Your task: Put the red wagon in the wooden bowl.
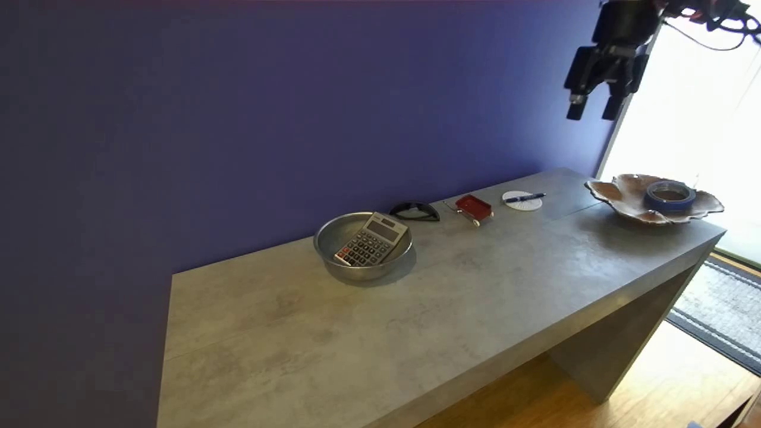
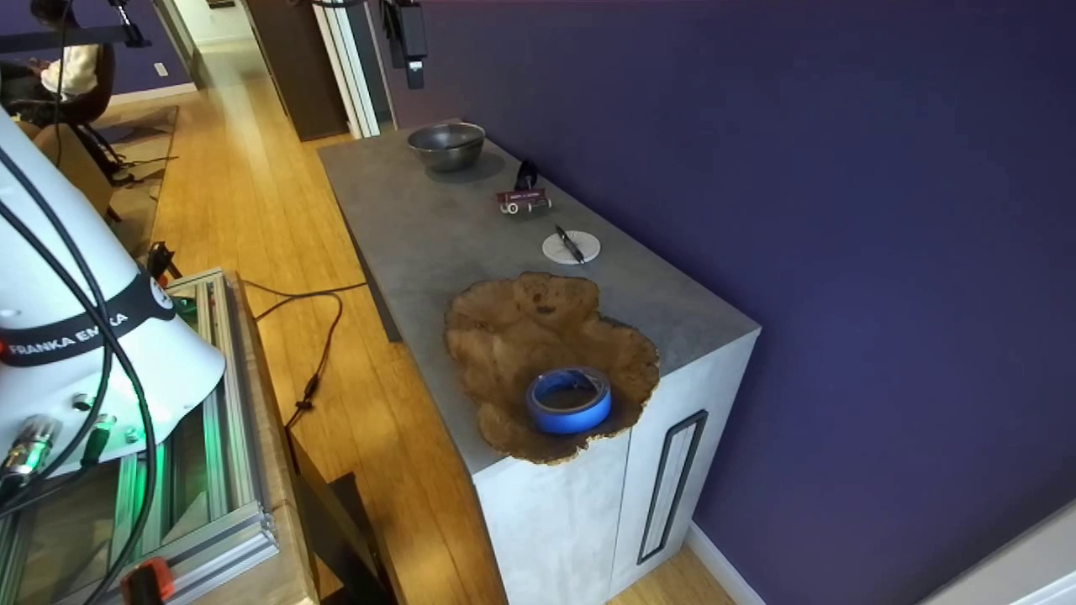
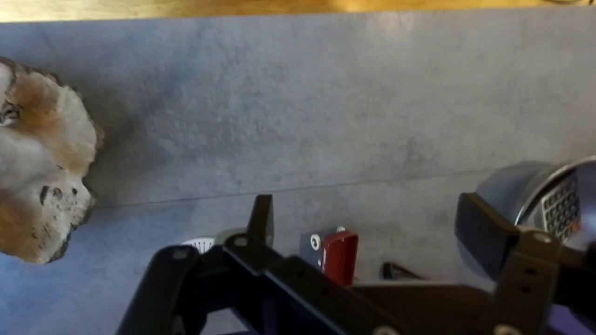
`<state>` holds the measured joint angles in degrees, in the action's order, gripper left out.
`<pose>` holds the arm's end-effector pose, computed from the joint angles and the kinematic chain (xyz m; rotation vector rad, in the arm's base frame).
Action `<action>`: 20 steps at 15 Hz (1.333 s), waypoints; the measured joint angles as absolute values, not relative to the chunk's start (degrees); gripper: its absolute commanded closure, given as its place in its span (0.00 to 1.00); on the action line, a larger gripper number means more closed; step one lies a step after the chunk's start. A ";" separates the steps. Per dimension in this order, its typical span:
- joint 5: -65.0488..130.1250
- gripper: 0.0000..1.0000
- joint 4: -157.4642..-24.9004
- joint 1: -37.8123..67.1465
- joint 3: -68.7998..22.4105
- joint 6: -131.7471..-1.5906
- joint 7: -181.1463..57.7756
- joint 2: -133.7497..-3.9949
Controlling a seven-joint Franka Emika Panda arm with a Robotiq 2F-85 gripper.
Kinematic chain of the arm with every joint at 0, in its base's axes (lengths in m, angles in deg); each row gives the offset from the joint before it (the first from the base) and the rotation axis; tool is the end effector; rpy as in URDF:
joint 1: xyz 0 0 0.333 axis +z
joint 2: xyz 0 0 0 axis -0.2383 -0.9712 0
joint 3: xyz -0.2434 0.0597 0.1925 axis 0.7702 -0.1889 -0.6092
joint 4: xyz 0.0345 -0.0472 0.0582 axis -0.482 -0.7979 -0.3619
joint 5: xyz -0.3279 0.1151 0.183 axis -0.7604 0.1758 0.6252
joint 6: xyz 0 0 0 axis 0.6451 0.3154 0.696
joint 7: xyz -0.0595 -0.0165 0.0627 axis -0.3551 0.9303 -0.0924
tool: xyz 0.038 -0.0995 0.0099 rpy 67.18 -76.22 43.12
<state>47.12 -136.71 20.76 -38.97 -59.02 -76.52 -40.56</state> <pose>0.4375 0.1565 0.3921 -3.0157 0.2067 0.0412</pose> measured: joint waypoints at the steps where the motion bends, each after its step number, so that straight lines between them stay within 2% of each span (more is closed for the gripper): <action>1: 46.96 0.00 -136.42 20.76 -38.96 -60.22 -76.88 -42.06; 5: 46.96 0.00 -136.41 20.83 -38.87 -59.90 -76.67 -42.07; 8: 43.93 0.00 -136.72 20.86 -38.97 -66.94 -75.88 -44.57; 13: 35.96 0.00 -133.77 20.79 -37.50 -81.24 -75.14 -59.78; 20: 33.43 0.00 -119.59 24.69 -31.94 -87.33 -78.57 -79.03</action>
<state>33.43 -119.59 24.69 -31.94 -87.33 -78.57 -79.03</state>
